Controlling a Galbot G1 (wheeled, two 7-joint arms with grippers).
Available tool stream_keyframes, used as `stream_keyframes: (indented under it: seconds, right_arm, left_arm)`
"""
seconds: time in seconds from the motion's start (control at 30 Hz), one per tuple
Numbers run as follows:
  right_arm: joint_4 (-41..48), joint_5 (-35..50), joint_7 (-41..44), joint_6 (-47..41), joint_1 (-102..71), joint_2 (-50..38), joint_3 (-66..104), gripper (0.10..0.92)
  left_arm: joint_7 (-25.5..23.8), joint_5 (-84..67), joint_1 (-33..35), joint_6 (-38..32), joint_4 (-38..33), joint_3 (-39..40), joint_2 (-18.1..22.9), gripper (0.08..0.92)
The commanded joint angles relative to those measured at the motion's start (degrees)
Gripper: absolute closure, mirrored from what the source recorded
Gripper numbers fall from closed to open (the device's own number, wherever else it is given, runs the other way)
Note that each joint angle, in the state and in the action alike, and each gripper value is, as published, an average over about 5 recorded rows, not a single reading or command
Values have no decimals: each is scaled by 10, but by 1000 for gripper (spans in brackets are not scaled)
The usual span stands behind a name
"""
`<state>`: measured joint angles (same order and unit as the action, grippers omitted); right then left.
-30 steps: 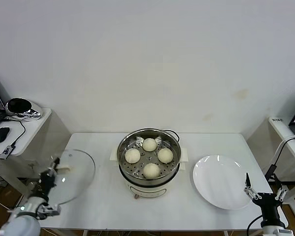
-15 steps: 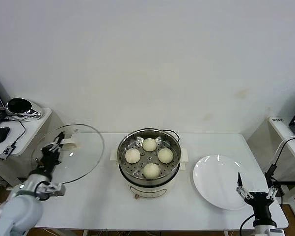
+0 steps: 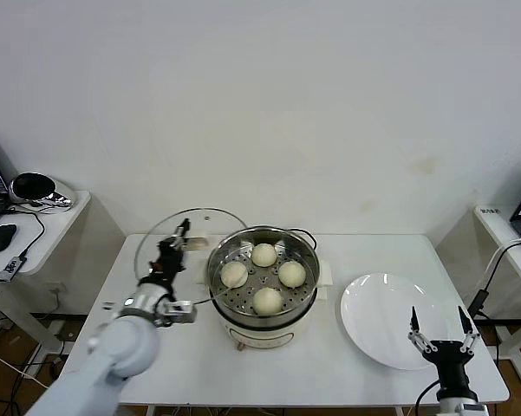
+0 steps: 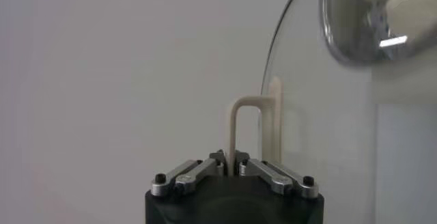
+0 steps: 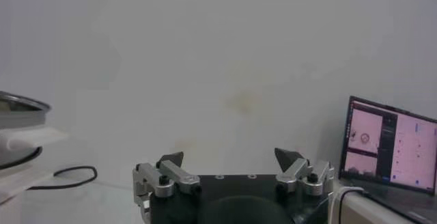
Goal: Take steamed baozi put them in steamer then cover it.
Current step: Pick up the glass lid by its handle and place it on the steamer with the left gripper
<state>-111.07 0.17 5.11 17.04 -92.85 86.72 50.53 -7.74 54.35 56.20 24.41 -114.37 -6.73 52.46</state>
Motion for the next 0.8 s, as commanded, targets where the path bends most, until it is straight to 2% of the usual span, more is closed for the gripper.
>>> stream_keyframes:
  seconds: [0.03, 0.3, 0.8]
  right_arm:
    - [5, -24, -2, 3, 2, 7, -8, 203]
    - [6, -24, -2, 3, 3, 8, -10, 203]
    - [11, -18, -2, 6, 2, 8, -11, 203]
  left_arm:
    - [-54, 78, -137, 57, 64, 179, 111, 850]
    - [-50, 94, -149, 46, 113, 200, 149, 850]
    - [-46, 120, -123, 32, 126, 192, 158, 850]
